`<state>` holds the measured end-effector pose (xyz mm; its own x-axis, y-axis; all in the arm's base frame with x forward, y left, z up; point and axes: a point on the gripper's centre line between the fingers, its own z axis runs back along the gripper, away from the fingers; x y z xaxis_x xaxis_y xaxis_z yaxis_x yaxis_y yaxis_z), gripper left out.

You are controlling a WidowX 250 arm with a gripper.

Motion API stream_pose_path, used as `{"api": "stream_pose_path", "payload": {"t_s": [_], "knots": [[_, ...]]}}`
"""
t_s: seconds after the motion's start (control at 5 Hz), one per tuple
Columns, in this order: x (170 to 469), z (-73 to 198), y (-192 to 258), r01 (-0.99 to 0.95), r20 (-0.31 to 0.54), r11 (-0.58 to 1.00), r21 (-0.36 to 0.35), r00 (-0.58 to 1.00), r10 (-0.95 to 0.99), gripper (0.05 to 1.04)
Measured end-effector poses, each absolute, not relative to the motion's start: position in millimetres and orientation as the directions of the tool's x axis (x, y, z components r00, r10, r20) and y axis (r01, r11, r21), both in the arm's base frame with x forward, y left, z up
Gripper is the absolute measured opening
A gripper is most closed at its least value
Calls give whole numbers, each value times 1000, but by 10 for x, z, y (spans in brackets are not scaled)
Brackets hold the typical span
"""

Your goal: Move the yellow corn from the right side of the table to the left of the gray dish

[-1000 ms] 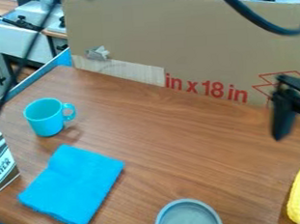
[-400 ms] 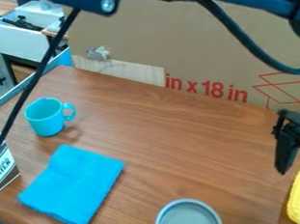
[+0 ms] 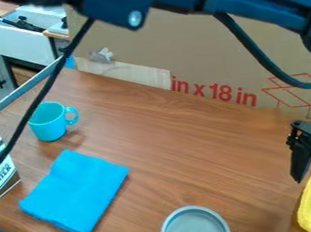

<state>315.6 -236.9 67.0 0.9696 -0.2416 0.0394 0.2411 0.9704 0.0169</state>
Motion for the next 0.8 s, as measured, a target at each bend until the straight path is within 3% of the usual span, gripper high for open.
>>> {"api": "stream_pose_path", "payload": {"t_s": [0.2,0.4,0.6,0.8], "knots": [[3132,456,-2386,220,6,975,8,975,-220,1001],[3050,243,-2332,199,-88,980,15,977,-197,938],[3075,219,-2297,201,-125,979,32,973,-196,695],[3046,248,-2238,209,-118,978,32,972,-203,669]]}}
